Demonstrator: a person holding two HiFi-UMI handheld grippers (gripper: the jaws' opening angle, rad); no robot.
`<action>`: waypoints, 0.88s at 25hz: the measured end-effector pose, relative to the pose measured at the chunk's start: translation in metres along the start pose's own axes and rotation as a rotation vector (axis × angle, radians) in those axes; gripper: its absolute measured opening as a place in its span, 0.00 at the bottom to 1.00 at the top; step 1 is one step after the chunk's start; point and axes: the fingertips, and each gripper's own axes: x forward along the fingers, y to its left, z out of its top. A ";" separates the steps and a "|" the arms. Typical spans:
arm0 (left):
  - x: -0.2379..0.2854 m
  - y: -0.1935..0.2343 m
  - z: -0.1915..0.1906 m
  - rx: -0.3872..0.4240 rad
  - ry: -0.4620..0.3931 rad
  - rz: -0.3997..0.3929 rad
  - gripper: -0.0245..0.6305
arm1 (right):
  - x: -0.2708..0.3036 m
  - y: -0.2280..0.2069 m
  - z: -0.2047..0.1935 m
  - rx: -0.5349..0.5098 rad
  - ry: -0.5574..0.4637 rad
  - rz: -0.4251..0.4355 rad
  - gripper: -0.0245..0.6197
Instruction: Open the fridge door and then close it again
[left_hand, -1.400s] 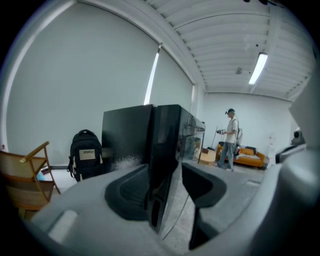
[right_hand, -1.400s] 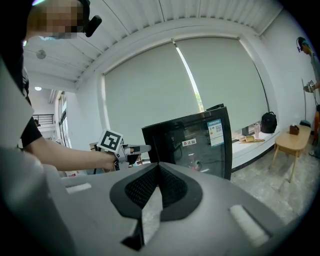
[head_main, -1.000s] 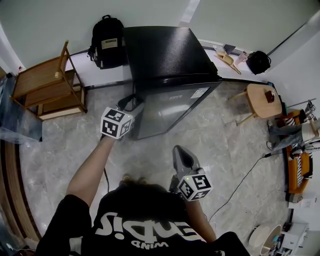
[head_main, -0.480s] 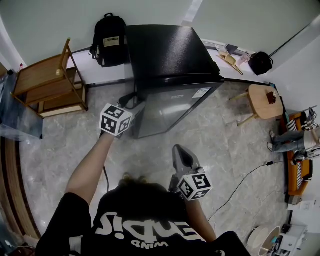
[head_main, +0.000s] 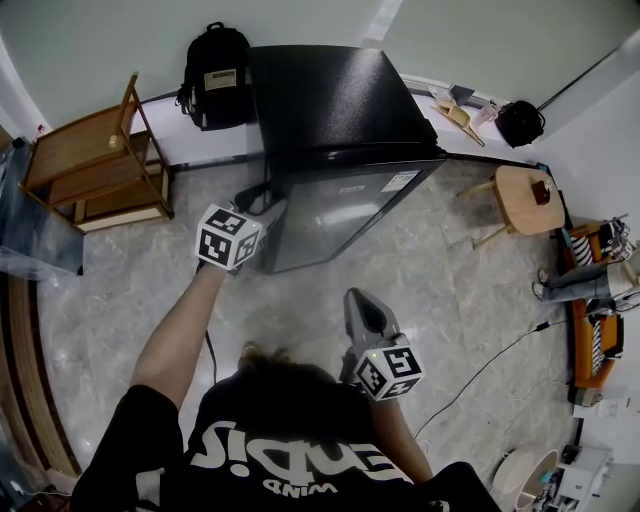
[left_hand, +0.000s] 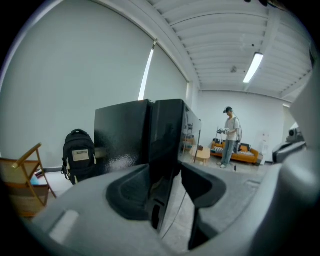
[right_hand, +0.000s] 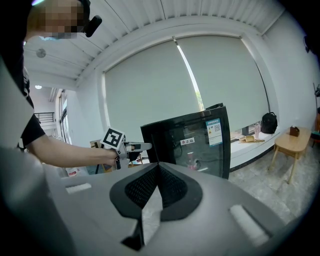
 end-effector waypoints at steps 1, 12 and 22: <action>0.000 0.000 0.000 -0.001 0.000 0.003 0.34 | -0.002 -0.001 0.000 0.000 0.001 -0.003 0.03; 0.000 -0.002 -0.001 0.002 0.010 0.035 0.33 | -0.014 -0.009 -0.003 0.002 0.001 -0.018 0.03; -0.016 -0.040 -0.011 -0.001 -0.011 0.020 0.33 | -0.014 -0.003 -0.002 0.003 -0.014 0.008 0.03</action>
